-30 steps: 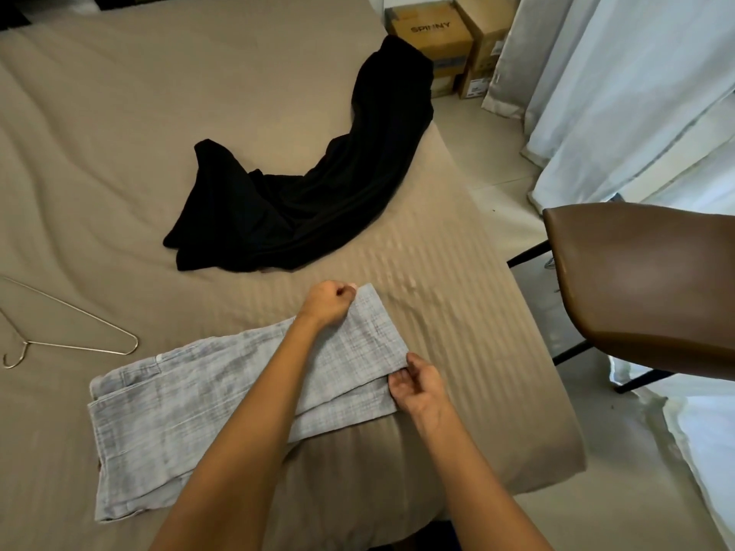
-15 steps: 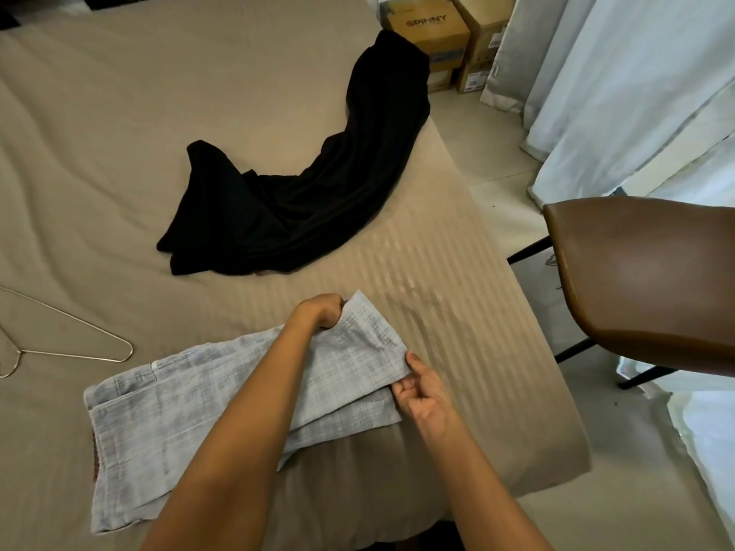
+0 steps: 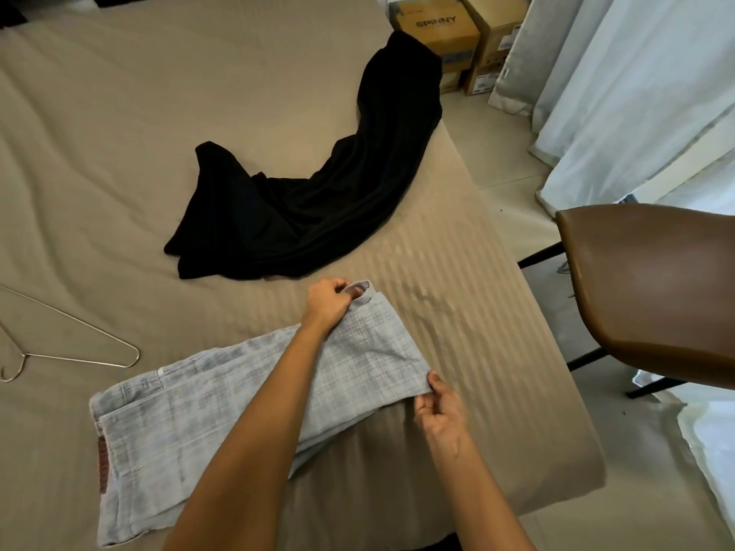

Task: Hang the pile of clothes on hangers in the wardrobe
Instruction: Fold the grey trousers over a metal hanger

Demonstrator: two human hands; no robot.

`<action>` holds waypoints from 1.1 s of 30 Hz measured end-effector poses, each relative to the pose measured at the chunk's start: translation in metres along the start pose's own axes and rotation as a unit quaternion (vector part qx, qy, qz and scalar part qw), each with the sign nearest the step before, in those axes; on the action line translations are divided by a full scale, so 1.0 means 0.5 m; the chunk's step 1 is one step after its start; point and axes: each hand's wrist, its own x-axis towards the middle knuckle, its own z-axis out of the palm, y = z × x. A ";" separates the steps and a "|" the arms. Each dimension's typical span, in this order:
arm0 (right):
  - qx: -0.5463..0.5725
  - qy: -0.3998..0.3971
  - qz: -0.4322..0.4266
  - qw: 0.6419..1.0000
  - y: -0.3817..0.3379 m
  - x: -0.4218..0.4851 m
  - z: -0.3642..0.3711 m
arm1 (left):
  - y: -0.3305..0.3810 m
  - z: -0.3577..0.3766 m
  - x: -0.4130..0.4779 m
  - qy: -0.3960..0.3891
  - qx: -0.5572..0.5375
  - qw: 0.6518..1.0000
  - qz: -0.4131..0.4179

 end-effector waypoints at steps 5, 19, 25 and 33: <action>-0.189 0.066 -0.002 0.980 -0.001 -0.010 -0.017 | 0.023 -0.007 -0.004 -0.114 -0.035 0.993 0.017; -0.164 -0.081 0.045 0.982 0.014 -0.068 0.018 | 0.101 0.035 0.000 -0.120 0.181 0.964 0.153; -0.052 -0.181 0.030 0.982 0.022 -0.037 0.009 | 0.094 0.052 0.013 -0.185 0.199 0.952 0.141; -0.049 -0.245 0.018 0.968 0.013 0.006 0.017 | 0.100 0.030 0.021 -0.234 0.109 0.961 0.104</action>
